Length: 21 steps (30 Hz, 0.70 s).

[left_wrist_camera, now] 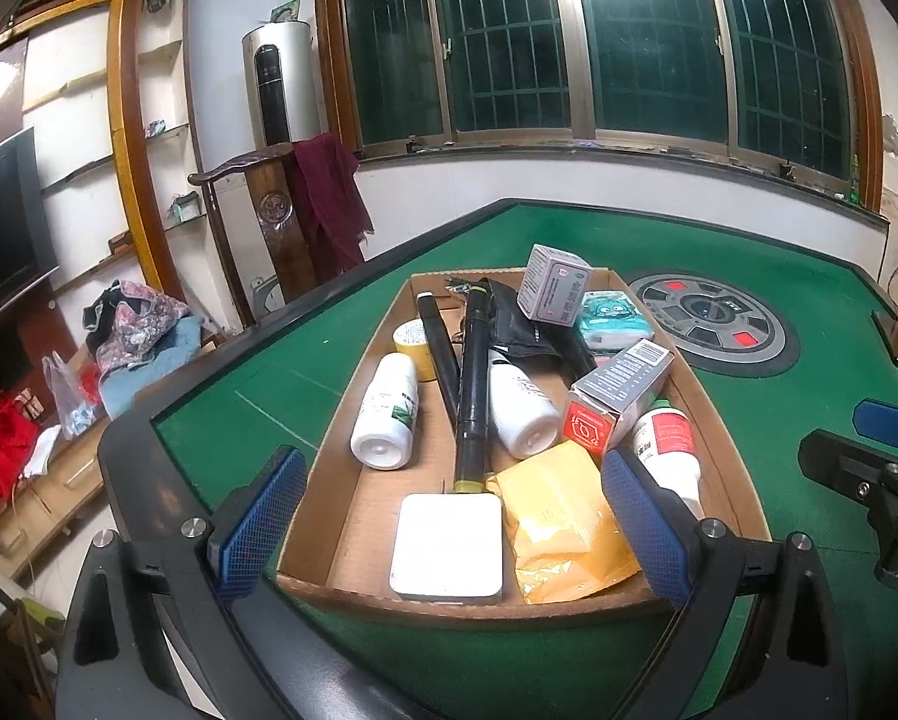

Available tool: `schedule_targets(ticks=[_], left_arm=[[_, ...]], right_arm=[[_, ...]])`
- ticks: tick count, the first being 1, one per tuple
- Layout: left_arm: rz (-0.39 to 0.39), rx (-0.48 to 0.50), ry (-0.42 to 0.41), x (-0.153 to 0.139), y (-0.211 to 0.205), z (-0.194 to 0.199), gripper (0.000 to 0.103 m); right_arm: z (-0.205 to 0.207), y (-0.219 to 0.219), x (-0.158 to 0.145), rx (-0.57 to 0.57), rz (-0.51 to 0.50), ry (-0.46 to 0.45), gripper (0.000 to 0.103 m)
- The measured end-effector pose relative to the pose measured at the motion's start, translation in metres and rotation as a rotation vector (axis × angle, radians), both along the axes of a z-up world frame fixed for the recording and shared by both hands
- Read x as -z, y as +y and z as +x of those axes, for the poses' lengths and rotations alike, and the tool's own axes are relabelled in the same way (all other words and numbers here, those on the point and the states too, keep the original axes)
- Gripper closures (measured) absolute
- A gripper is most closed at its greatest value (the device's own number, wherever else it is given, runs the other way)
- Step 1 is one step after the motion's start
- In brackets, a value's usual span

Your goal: Organize objects

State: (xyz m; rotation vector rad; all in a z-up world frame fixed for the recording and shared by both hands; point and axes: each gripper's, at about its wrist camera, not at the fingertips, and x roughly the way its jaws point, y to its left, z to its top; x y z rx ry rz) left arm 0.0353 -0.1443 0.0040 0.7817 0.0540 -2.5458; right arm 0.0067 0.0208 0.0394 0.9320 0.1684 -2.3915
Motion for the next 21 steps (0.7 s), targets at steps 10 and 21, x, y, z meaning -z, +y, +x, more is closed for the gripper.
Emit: schedule_targets(ticks=[10, 21], left_arm=[[0.048, 0.013, 0.008, -0.001, -0.008, 0.001, 0.007], [0.072, 0.021, 0.021, 0.001, -0.012, 0.004, 0.007]], right_arm=[[-0.002, 0.0, 0.002, 0.001, 0.006, 0.0, 0.041], [-0.003, 0.0, 0.004, 0.002, 0.011, -0.003, 0.041]])
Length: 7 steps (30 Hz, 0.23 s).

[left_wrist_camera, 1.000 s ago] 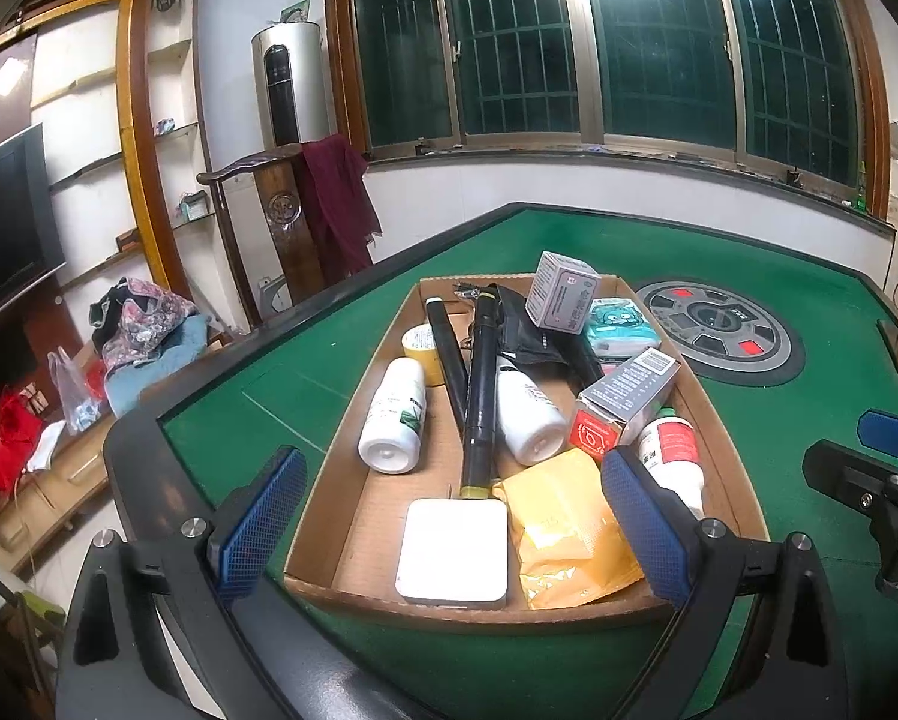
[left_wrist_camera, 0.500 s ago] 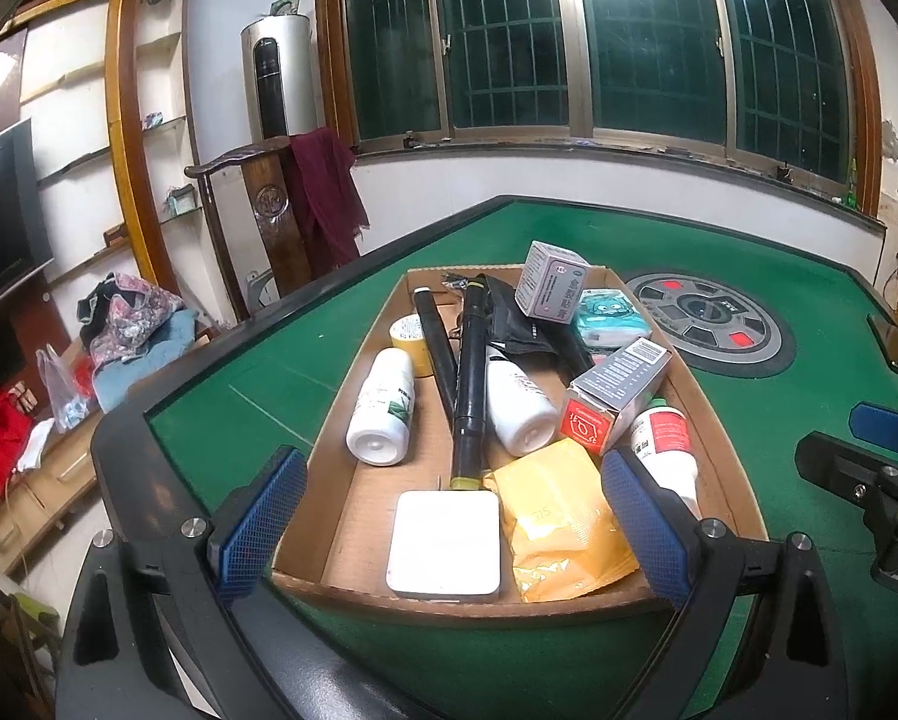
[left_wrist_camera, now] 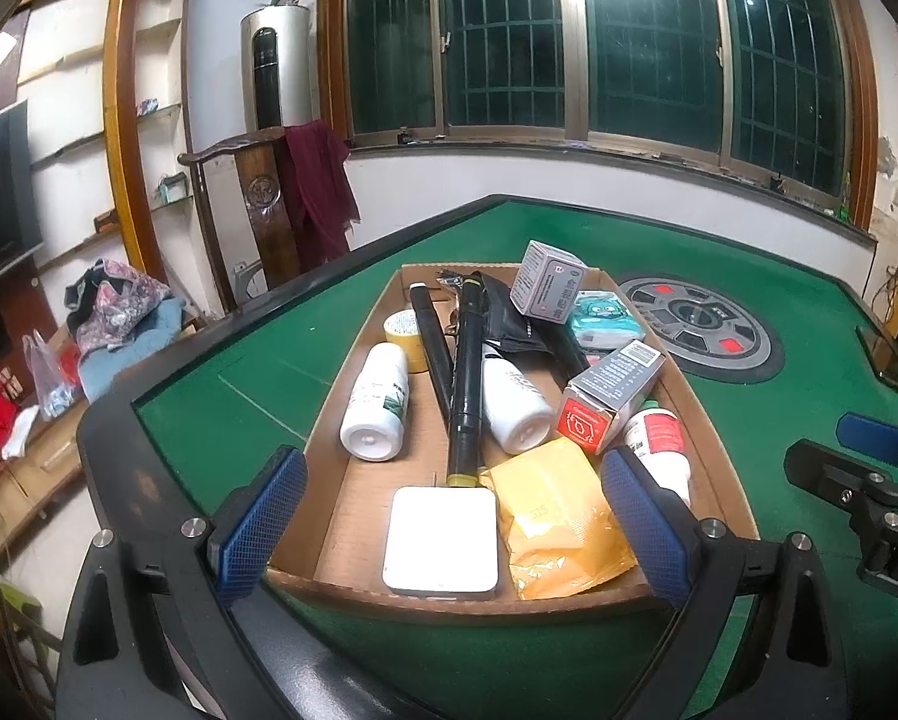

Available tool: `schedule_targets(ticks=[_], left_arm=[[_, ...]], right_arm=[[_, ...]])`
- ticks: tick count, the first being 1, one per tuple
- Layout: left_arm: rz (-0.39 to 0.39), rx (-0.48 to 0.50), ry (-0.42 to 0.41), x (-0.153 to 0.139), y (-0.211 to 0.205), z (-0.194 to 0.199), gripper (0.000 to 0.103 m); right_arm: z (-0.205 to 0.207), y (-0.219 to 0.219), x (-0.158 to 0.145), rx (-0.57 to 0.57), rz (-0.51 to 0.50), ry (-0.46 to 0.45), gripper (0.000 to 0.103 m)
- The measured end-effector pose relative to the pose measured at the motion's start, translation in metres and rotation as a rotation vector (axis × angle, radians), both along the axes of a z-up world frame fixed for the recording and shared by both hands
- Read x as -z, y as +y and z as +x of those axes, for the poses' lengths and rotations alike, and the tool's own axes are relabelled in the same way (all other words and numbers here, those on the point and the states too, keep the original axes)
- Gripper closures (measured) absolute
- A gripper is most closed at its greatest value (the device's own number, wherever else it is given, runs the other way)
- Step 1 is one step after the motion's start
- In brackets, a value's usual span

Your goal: Organize objects

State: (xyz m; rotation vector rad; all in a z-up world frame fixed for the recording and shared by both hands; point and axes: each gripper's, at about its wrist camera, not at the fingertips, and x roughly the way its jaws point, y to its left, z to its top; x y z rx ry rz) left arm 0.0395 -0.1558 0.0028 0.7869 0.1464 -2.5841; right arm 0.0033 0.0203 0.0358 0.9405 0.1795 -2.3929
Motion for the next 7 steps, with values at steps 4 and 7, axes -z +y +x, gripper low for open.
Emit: schedule_targets(ticks=[4, 7], left_arm=[[-0.011, -0.002, 0.015, -0.0005, -0.0011, 0.0031, 0.007], [-0.007, -0.001, 0.012, -0.0002, -0.0022, 0.0017, 0.007]], right_arm=[[-0.0001, 0.0009, 0.0001, 0.001, -0.002, 0.001, 0.041], [-0.0002, 0.0019, 0.0, 0.004, -0.002, 0.003, 0.041]])
